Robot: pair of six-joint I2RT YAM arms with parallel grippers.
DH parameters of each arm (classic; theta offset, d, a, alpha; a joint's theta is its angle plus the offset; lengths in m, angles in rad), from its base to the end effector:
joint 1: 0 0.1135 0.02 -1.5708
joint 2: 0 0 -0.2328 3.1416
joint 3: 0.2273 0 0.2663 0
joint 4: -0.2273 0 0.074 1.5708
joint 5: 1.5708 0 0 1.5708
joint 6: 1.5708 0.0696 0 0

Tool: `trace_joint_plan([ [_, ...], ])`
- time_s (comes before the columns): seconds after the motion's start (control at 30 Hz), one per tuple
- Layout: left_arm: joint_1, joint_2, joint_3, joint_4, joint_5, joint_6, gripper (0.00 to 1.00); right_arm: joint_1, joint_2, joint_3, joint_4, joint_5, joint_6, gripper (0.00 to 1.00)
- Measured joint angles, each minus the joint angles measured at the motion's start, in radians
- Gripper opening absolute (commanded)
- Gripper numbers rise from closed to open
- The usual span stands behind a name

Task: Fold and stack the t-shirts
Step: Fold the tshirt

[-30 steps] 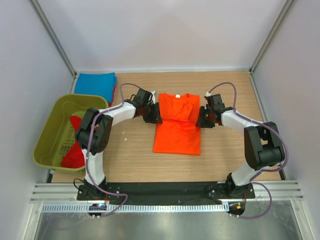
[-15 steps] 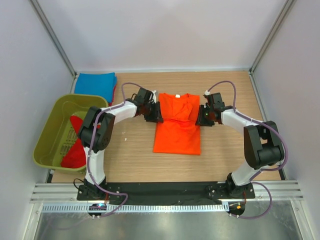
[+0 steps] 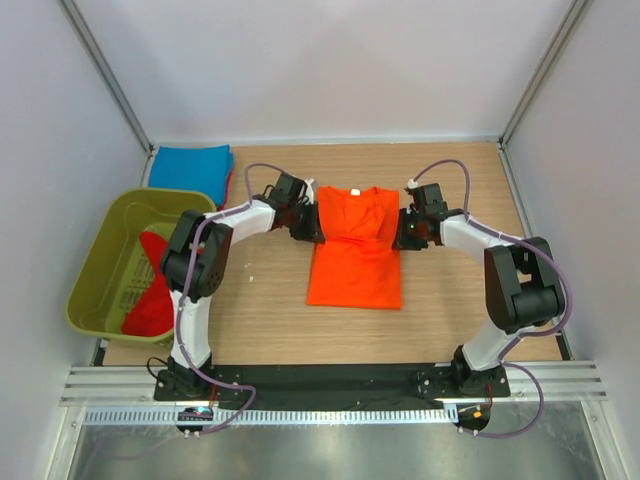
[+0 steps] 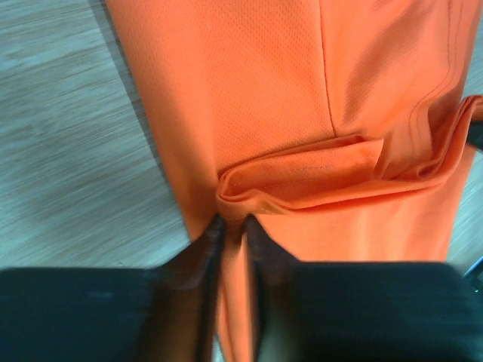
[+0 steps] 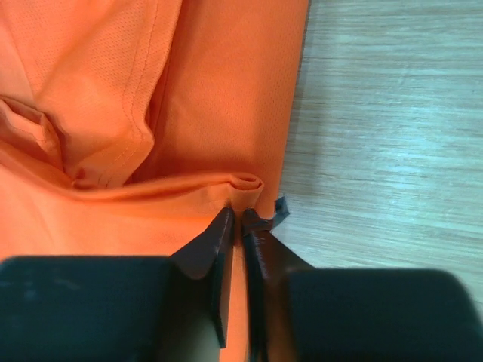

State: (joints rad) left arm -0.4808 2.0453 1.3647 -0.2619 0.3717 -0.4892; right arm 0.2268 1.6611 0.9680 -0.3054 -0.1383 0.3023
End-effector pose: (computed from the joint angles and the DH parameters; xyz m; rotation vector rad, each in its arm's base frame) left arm 0.3850 -0.2293 0.0916 0.1497 2.6322 -0.8363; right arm 0.3450 0.0895 0.1056 0.0452 2.5999 0.3738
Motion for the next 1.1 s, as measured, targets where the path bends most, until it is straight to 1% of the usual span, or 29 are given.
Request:
trace_joint_plan([
  [0.03,0.0,0.002,0.001,0.0,0.004,0.001,0.07,0.0,0.0,0.001,0.0,0.0,-0.004,0.1],
  [0.07,0.001,0.002,0.001,0.0,0.006,-0.002,0.0,0.0,0.0,0.001,0.0,0.0,-0.006,0.06],
  [0.1,0.001,0.002,0.001,-0.001,0.008,-0.006,0.0,0.0,0.0,0.002,0.0,0.001,-0.008,0.01],
  [0.27,0.002,-0.002,0.0,0.0,0.002,-0.021,0.0,0.0,-0.003,0.002,0.0,0.0,-0.011,0.01],
  [0.5,0.002,-0.066,-0.028,-0.001,-0.067,-0.063,0.0,0.0,-0.032,-0.002,0.029,-0.002,-0.009,0.01],
  [0.63,0.002,-0.071,-0.028,0.002,-0.091,-0.08,0.0,0.0,-0.032,-0.002,0.047,0.002,-0.007,0.02],
  [0.83,0.002,-0.051,-0.028,0.002,-0.114,-0.09,0.0,0.0,-0.007,-0.002,0.069,0.006,-0.001,0.1],
  [0.9,0.002,-0.044,-0.028,0.002,-0.124,-0.095,0.02,0.0,0.005,-0.002,0.072,0.009,0.002,0.18],
  [0.93,0.002,-0.04,-0.028,0.002,-0.128,-0.098,0.06,0.0,0.009,-0.002,0.072,0.011,0.006,0.23],
  [0.97,0.002,-0.034,-0.026,0.001,-0.132,-0.099,0.11,0.0,0.013,-0.002,0.073,0.013,0.006,0.34],
  [1.0,0.002,-0.029,-0.023,-0.001,-0.137,-0.101,0.16,0.0,0.014,-0.002,0.072,0.017,0.011,0.39],
  [1.03,0.002,-0.022,-0.019,-0.005,-0.142,-0.102,0.24,0.0,0.014,-0.002,0.071,0.022,0.016,0.42],
  [1.07,0.002,-0.015,-0.013,-0.011,-0.148,-0.102,0.27,0.0,0.014,0.0,0.064,0.026,0.018,0.45],
  [1.1,0.002,-0.012,-0.006,-0.018,-0.15,-0.108,0.28,0.0,0.014,0.004,0.054,0.034,0.021,0.46],
])
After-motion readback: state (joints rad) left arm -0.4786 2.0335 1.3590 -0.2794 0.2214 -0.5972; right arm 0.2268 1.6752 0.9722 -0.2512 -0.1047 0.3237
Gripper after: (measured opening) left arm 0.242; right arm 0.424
